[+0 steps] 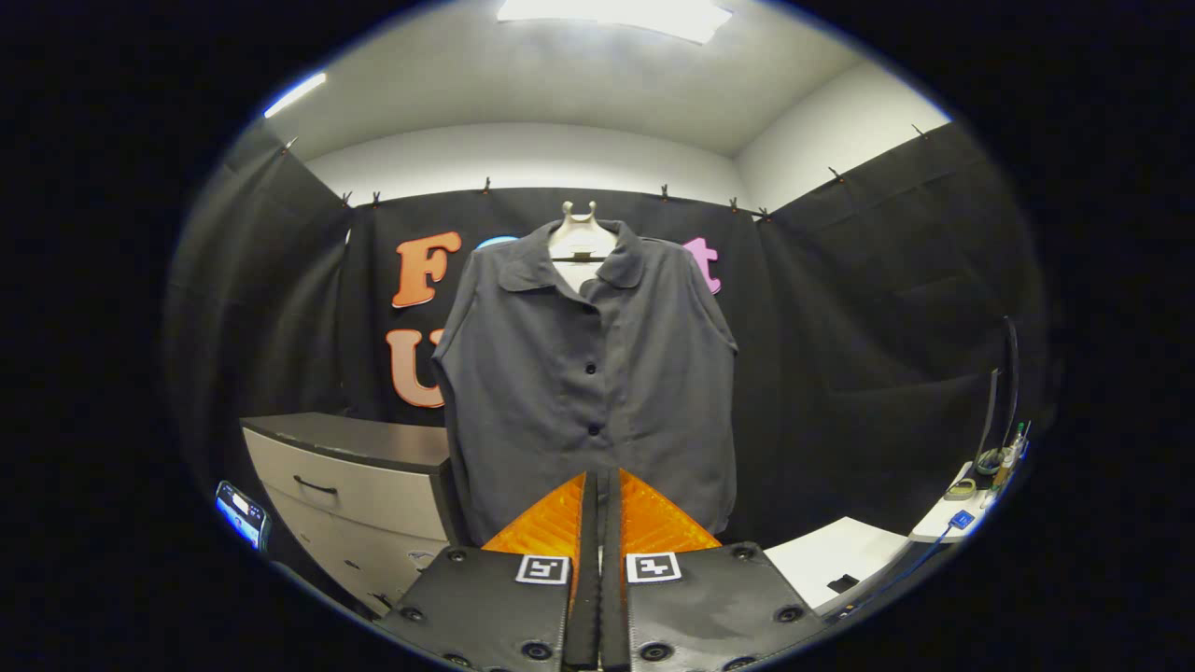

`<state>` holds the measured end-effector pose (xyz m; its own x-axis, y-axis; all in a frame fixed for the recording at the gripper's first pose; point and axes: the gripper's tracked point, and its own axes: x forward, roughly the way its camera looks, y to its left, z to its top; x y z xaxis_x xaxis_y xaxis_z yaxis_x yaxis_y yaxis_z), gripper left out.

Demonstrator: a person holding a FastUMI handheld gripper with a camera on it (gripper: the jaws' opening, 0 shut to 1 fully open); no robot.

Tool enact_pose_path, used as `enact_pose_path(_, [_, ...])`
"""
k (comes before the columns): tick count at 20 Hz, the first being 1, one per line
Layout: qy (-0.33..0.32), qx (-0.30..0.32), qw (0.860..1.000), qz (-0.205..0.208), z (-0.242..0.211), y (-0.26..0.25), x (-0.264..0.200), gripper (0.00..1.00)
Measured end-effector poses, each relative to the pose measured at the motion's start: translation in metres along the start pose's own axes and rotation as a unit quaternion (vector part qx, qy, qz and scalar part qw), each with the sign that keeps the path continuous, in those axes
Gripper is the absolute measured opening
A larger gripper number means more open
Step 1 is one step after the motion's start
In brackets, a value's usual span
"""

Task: Iron the clothes twice with a garment steamer, once on the left side and once on the right side.

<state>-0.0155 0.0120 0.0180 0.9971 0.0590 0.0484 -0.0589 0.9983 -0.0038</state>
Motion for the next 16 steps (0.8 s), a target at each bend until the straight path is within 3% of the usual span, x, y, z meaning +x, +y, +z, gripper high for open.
enact_pose_path(3, [-0.009,-0.031,0.999,-0.022,0.004,-0.021,0.007,0.09])
enact_pose_path(16, [0.015,-0.024,0.999,-0.026,-0.014,-0.026,0.006,0.09])
